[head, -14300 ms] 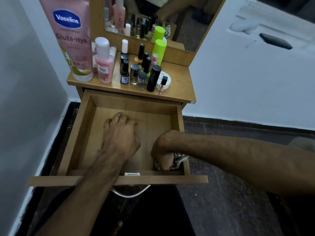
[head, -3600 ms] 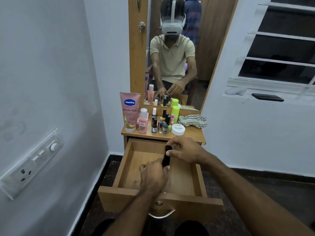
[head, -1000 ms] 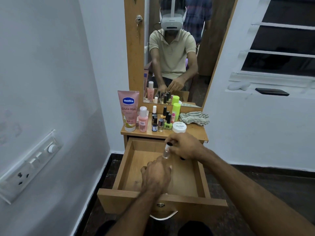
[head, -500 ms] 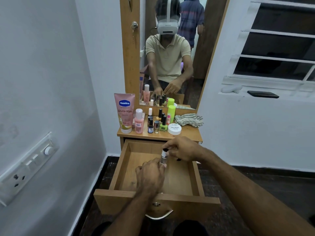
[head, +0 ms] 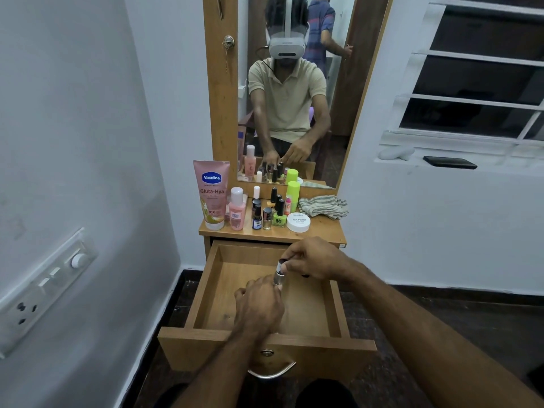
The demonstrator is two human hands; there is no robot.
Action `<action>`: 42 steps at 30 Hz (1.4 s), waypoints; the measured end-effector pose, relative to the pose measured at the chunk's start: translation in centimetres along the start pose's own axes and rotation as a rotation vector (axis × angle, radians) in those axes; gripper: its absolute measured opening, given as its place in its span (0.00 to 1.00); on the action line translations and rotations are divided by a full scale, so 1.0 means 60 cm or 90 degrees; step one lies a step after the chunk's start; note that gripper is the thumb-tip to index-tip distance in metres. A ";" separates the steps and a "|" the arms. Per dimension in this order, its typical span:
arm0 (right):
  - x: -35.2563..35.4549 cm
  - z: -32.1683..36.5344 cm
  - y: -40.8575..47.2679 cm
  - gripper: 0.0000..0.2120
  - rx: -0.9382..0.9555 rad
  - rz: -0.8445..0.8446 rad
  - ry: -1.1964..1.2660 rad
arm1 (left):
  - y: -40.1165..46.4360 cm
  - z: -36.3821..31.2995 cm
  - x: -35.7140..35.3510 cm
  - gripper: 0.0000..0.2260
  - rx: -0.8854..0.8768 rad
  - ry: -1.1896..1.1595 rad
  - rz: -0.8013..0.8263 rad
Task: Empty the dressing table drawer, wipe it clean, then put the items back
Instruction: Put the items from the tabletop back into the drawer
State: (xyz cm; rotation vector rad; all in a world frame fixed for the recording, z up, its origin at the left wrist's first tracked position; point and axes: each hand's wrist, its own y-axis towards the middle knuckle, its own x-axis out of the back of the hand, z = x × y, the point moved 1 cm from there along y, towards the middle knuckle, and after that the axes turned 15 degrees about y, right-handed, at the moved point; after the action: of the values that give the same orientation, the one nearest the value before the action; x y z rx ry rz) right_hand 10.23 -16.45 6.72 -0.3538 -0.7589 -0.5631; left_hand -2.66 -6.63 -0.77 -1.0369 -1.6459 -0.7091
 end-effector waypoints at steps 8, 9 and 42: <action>0.004 -0.002 -0.005 0.18 0.023 0.027 -0.014 | 0.005 0.000 -0.006 0.13 -0.011 -0.015 0.024; 0.005 -0.002 -0.004 0.17 0.018 0.026 -0.024 | 0.005 0.001 -0.006 0.13 -0.015 -0.017 0.026; -0.024 -0.133 -0.026 0.07 -0.181 -0.190 -0.212 | 0.010 0.005 -0.011 0.22 0.020 -0.014 0.045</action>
State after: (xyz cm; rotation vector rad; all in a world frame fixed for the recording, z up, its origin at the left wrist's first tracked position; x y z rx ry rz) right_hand 12.82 -21.14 0.43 -0.6136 -1.0649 -0.9114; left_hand -2.19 -6.28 -1.52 -1.0778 -1.6259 -0.6252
